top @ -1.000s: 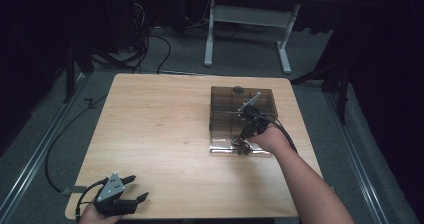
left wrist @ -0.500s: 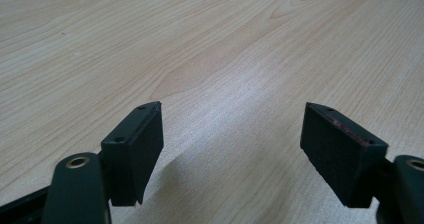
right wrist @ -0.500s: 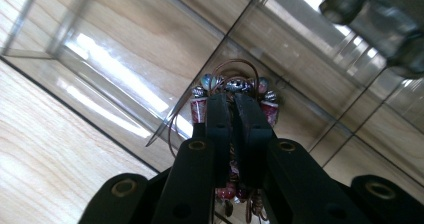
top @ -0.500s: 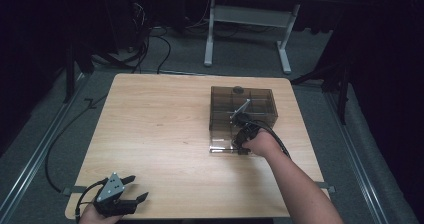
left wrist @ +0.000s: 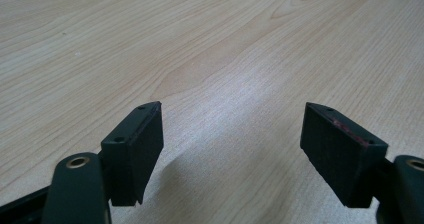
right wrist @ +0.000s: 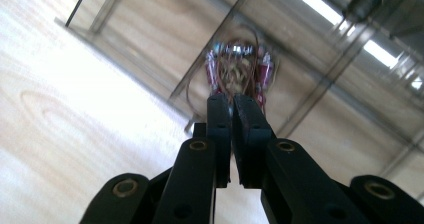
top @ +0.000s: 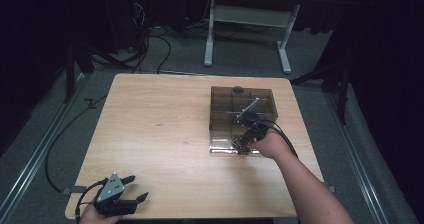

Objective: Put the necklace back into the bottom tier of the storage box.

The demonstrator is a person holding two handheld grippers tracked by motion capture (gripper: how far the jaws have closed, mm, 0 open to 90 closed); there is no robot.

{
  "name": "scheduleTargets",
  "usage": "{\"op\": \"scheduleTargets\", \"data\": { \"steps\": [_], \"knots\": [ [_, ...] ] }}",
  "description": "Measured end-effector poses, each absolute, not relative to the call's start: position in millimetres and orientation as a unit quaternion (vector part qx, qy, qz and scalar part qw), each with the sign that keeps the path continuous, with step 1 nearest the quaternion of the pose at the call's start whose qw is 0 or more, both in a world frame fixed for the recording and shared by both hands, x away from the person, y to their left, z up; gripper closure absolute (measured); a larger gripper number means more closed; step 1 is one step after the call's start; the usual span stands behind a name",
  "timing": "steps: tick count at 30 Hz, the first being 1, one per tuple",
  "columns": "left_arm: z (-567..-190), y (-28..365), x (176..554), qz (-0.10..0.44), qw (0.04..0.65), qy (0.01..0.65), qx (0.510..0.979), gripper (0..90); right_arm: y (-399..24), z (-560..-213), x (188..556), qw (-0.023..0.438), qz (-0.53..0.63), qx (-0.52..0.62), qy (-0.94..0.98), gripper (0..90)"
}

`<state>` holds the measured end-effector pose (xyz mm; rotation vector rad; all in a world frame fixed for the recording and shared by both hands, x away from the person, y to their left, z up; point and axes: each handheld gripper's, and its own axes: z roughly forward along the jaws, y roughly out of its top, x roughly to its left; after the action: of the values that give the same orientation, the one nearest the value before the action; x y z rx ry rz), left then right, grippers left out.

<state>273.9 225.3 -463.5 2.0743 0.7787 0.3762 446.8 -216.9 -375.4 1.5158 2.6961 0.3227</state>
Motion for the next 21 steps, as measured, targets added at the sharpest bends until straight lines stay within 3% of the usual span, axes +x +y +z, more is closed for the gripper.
{"op": "scheduleTargets", "data": {
  "steps": [21],
  "knots": [
    [-463.7, 224.8, 274.2, 0.151, 0.431, 0.314, 0.832, 25.6, -257.4, -394.3, 383.0, 0.033, 0.154, 0.509, 0.846, 74.2]
  ]
}}
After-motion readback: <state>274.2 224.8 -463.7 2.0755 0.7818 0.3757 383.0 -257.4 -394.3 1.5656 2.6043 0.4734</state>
